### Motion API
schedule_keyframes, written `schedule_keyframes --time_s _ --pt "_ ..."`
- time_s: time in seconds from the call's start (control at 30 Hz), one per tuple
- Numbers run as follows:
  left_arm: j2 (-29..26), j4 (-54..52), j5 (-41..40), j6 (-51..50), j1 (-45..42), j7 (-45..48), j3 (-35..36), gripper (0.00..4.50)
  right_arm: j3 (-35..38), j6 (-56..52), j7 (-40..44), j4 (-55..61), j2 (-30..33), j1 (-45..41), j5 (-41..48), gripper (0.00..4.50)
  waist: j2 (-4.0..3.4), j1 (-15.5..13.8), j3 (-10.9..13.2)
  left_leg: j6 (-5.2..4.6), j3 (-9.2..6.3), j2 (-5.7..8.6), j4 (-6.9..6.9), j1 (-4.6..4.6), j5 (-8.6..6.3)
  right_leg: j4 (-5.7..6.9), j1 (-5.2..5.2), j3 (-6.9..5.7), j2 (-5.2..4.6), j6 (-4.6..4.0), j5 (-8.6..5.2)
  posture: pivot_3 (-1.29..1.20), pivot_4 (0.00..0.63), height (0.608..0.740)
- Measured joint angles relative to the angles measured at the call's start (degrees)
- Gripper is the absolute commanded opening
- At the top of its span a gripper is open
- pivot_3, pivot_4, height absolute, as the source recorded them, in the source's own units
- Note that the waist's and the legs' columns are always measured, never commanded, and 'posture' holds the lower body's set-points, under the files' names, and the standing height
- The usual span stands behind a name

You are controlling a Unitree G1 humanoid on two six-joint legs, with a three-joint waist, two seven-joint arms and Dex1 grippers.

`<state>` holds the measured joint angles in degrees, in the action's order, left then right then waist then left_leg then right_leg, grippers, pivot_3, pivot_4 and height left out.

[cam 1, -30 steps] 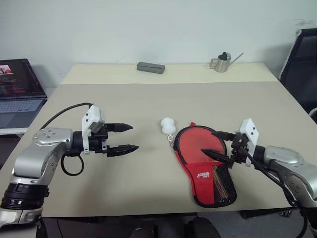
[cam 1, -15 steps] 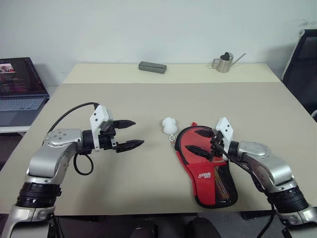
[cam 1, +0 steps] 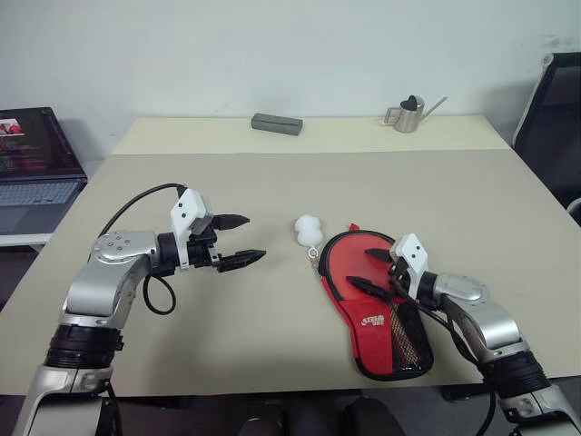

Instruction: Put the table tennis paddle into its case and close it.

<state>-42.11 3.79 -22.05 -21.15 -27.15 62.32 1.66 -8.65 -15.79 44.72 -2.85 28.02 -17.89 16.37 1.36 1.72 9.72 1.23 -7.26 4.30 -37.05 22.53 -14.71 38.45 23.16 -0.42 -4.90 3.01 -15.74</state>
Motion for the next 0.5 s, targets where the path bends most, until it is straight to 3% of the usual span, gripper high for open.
schedule_keyframes --time_s 0.17,0.5 --pt "4.75 8.69 6.83 5.17 -4.85 -6.83 -1.51 4.50 0.56 1.43 -2.00 0.28 -2.45 1.12 -1.79 4.48 0.12 -0.07 -0.07 0.00 -0.01 0.05 -0.03 -0.16 0.01 0.36 -0.03 0.01 0.01 0.00 0.00 0.00 0.150 0.740" --pt "14.44 21.59 9.76 3.54 -13.34 -9.98 -5.44 4.50 0.59 0.38 -4.35 0.96 -5.37 1.18 -2.56 4.48 0.15 0.20 -0.09 0.09 -0.06 0.02 -0.06 -0.28 0.08 0.55 -0.03 0.03 0.13 -0.07 0.04 0.00 0.150 0.740"
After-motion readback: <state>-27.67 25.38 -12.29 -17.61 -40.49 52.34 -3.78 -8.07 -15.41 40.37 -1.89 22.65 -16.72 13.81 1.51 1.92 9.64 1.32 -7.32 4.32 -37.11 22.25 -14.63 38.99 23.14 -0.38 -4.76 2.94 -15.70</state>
